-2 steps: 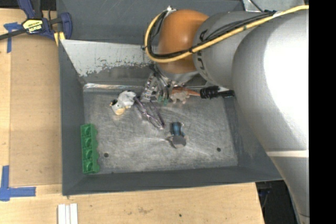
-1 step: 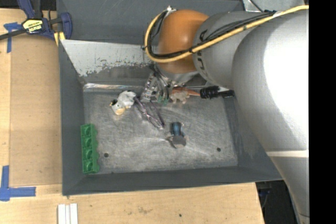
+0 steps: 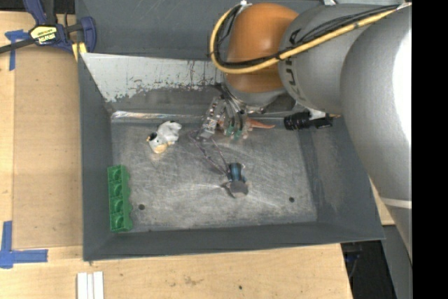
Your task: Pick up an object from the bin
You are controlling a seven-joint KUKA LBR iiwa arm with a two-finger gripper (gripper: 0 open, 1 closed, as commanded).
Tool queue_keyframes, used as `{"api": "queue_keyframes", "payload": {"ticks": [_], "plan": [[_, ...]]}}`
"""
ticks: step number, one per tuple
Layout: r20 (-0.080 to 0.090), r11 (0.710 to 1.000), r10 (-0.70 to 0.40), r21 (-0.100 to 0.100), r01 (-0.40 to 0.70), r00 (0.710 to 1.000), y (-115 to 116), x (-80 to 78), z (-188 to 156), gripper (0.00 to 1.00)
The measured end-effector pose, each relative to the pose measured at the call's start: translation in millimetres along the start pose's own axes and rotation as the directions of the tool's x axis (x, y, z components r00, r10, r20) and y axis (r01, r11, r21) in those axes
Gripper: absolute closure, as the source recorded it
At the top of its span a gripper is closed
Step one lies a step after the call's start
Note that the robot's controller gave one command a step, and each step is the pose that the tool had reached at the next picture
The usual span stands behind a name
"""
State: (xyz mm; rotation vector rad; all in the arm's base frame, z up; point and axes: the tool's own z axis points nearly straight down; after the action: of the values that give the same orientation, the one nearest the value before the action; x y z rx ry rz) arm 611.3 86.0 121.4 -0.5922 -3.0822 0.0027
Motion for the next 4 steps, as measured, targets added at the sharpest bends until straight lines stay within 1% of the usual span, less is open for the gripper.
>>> {"api": "queue_keyframes", "payload": {"ticks": [1,2,3,4], "plan": [[0.008,1.000,-0.026,-0.004,0.026,1.000,18,19.4,-29,1.00],[0.004,1.000,-0.021,-0.006,0.021,1.000,8,9.9,-42,1.00],[0.007,1.000,-0.026,-0.001,0.026,1.000,-1,46.7,-40,1.00],[0.011,0.999,-0.034,-0.010,0.035,0.999,0,32.6,2,1.00]]}}
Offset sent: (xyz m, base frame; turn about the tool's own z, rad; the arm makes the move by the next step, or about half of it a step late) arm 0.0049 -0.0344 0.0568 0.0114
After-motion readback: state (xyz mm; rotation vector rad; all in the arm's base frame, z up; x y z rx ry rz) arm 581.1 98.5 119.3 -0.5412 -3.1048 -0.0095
